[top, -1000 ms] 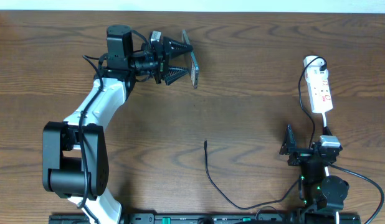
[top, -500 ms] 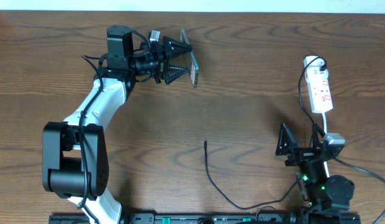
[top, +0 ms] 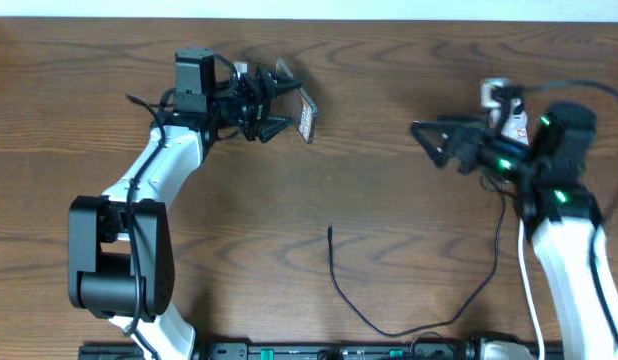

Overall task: Plug charger to phone and switch on socket
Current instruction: 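Close the right gripper on the phone's edge beside the left gripper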

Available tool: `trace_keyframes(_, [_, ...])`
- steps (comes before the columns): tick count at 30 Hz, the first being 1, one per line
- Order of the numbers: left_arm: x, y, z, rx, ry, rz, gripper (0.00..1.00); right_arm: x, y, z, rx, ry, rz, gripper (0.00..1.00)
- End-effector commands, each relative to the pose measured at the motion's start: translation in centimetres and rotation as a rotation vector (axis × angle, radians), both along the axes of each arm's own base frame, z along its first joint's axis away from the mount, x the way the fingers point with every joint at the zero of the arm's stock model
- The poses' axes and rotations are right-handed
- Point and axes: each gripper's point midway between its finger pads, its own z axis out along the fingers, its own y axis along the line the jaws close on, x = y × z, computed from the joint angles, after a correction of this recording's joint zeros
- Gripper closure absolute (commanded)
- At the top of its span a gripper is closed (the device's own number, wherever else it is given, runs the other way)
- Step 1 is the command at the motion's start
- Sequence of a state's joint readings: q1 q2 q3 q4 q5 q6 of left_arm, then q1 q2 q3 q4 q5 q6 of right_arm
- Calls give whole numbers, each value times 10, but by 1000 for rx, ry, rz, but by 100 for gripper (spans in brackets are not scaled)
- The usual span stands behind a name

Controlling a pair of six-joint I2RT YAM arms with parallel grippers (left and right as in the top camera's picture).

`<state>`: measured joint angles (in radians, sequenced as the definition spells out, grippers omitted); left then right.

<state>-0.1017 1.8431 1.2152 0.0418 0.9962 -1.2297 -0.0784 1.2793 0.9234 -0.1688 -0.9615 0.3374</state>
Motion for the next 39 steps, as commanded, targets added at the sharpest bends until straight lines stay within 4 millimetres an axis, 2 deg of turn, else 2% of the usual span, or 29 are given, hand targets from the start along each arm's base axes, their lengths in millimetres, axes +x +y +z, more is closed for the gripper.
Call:
trace_keyframes(1, [7, 13, -5, 80, 7, 91, 93, 4, 31, -11, 50, 19, 147, 1])
trace_keyframes(5, [5, 19, -18, 124, 64, 129, 93, 19, 45, -29, 19, 14, 147, 1])
trace_keyframes(8, [0, 27, -33, 177, 128, 169, 93, 22, 65, -34, 20, -19, 198, 1])
trace_keyframes(11, [-4, 29, -39, 192, 162, 174, 93, 22, 88, -40, 39, -17, 245, 1])
trace_keyframes(15, [-8, 22, -40, 194, 169, 157, 93, 17, 114, -44, 36, -46, 300, 1])
trace_keyframes(18, [-12, 11, -40, 199, 167, 135, 93, 26, 127, -56, 26, 39, 203, 1])
trace_keyframes(25, [-20, -8, -41, 202, 167, 94, 92, 29, 147, -76, -35, 99, 98, 1])
trace_keyframes(33, [-27, -24, -40, 192, 185, 70, 93, 29, 150, -100, -154, 137, -17, 1])
trace_keyframes(39, [-35, -34, -34, 112, 269, 59, 93, 27, 152, -103, -175, 140, -30, 6])
